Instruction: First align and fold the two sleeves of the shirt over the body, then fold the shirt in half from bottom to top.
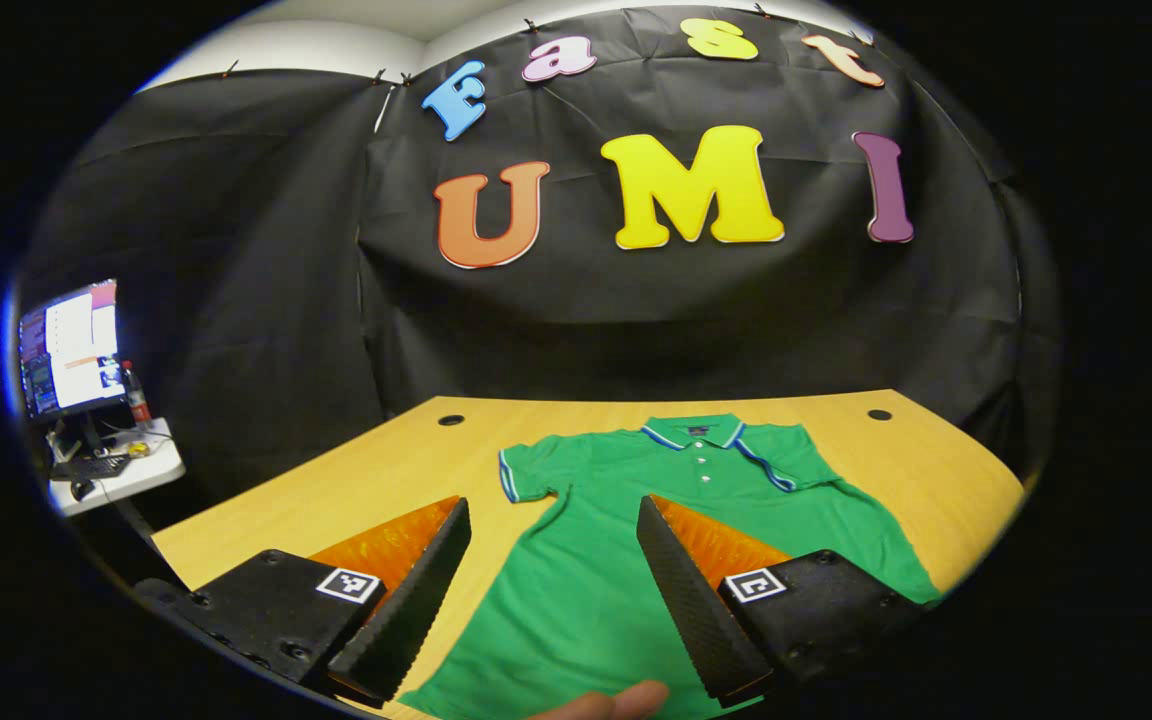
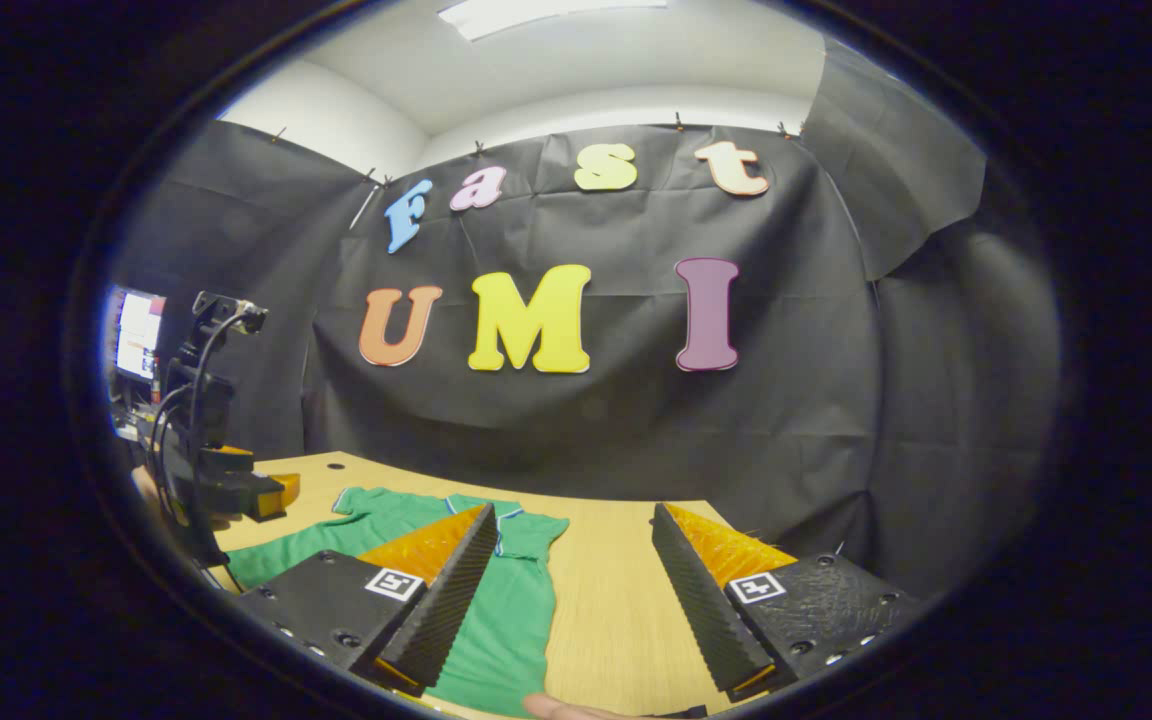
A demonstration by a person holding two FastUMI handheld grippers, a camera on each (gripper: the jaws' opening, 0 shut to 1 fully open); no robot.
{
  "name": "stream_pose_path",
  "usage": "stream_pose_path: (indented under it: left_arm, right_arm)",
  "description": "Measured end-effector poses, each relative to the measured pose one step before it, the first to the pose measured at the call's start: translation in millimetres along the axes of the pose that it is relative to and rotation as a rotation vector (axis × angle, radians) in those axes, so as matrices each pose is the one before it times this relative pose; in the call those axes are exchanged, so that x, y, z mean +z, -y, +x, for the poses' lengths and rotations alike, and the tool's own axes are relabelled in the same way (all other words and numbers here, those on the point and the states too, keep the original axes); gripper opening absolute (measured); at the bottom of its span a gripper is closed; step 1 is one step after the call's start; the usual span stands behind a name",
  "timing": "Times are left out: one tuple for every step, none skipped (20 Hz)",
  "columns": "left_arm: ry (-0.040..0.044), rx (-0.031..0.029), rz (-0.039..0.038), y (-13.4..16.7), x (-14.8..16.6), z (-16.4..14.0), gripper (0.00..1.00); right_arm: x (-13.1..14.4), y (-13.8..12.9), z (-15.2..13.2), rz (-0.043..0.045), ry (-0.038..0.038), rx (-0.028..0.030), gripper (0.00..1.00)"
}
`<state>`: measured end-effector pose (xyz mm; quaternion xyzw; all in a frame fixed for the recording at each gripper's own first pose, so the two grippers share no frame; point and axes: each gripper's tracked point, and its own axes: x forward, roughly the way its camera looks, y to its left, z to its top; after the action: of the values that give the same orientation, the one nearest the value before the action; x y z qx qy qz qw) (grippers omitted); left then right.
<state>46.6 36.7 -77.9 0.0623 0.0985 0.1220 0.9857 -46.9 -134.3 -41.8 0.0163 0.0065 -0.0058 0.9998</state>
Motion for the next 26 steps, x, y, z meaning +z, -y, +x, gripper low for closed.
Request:
stream_pose_path:
  left_arm:
    - [0.00767,0.01265,0.00356,-2.09,8.61,12.14,1.00]
    - [0.01179,0.00438,-0.00559,-0.16,7.68,13.03,1.00]
    - [0.00385,0.00261,-0.00991,-0.24,7.63,14.39,1.00]
    - [0.00542,0.00350,-0.00183,-1.84,7.62,16.65,1.00]
    - [0.00567,0.01867,-0.00381,-4.87,5.96,15.63,1.00]
    - [0.01212,0.02100,-0.00116,-5.02,6.59,20.33,1.00]
    - [-0.01856,0.01658,-0.00752,-3.86,-2.38,17.19,1.00]
    - [-0.01345,0.00732,-0.01352,-1.14,-3.22,18.36,1.00]
    - [-0.01988,0.01256,-0.02309,-3.51,-3.98,18.38,1.00]
    - [-0.02338,0.00875,-0.01891,-2.87,-7.08,17.55,1.00]
    - [-0.01859,-0.00364,-0.02084,-1.85,-4.56,16.44,1.00]
    - [-0.01567,0.00793,-0.00782,-4.38,-6.30,15.96,1.00]
    - [-0.01615,0.00394,0.00072,-4.11,-5.83,15.38,1.00]
    - [-0.01451,0.00101,0.01700,-2.71,-7.13,13.89,1.00]
    - [-0.01484,-0.00070,0.01066,-1.56,-7.90,12.27,1.00]
    - [-0.02494,-0.01186,0.00761,2.34,-9.96,10.83,1.00]
    - [-0.01751,-0.00911,-0.00309,0.89,-10.32,10.44,1.00]
    - [-0.02570,-0.00133,-0.01101,-0.04,-11.86,9.62,1.00]
    - [-0.03104,-0.00086,-0.01415,-0.18,-10.73,9.29,1.00]
    - [-0.03638,0.00002,-0.01007,-0.68,-11.49,6.95,1.00]
    - [-0.02783,0.00707,-0.00206,-3.18,-9.51,6.87,1.00]
    - [-0.02164,0.00089,0.00014,-1.45,-7.30,5.86,1.00]
    - [-0.01435,-0.00089,0.00252,-0.90,-5.12,4.37,1.00]
    - [-0.01282,-0.00139,0.00911,0.37,-4.37,2.89,1.00]
    - [-0.01137,-0.00485,0.01311,0.21,-3.69,2.17,1.00]
    - [-0.00021,-0.00935,0.00585,-0.07,1.83,1.27,1.00]
  right_arm:
    - [-1.70,-1.74,0.39,0.00731,-0.00213,0.00232,0.96]
    - [-4.28,-2.73,-0.32,0.00184,-0.00362,0.00883,0.95]
    - [-3.61,-2.69,1.09,-0.00466,-0.00730,0.01013,0.96]
    - [-4.34,-1.57,0.65,-0.00473,-0.00827,0.00908,0.95]
    - [-2.13,-1.63,0.30,-0.00179,-0.00630,0.00840,0.95]
    - [-3.25,-1.32,-0.43,0.00194,-0.00684,0.00618,0.96]
    - [-1.99,-0.49,0.29,0.00714,-0.00602,0.00408,0.95]
    - [-4.15,-0.93,0.41,0.00462,-0.00553,0.00715,0.95]
    - [-2.28,0.94,0.42,0.00370,-0.00419,0.00276,0.95]
    - [-3.39,2.14,1.04,0.00312,-0.00607,-0.00370,0.94]
    - [-2.67,2.03,1.03,0.00566,-0.00522,-0.00321,0.95]
    - [-3.81,0.48,-0.04,0.00741,-0.00451,0.00175,0.95]
    - [-1.77,0.21,1.33,0.01003,-0.00591,0.00582,0.96]
    - [-2.72,0.68,0.65,0.01705,-0.00536,0.00386,0.96]
    - [-0.41,0.97,1.41,0.01926,-0.00305,0.00140,0.96]
    - [-2.46,1.56,1.49,0.01455,-0.00676,0.00122,0.95]
    - [-1.23,1.10,2.07,0.00960,-0.00502,-0.00008,0.95]
    - [-2.33,0.87,2.29,0.00556,-0.00410,-0.00009,0.95]
    - [-3.01,-0.43,2.85,-0.00116,-0.00849,0.00003,0.95]
    - [-4.75,0.44,1.05,-0.00538,-0.00777,0.00041,0.95]
    - [-3.70,-0.20,1.83,-0.00588,-0.00760,0.00229,0.96]
    - [-3.82,-1.60,1.30,-0.00314,-0.00786,0.00311,0.96]
    - [-2.96,-1.31,2.25,-0.00093,-0.00928,0.00285,0.96]
    - [-3.15,-1.36,1.88,0.00069,-0.01017,0.00276,0.96]
    - [-1.62,-1.41,1.03,0.00100,-0.00828,0.00508,0.96]
    - [-1.63,-2.79,-0.80,0.00068,-0.00268,0.00632,0.96]
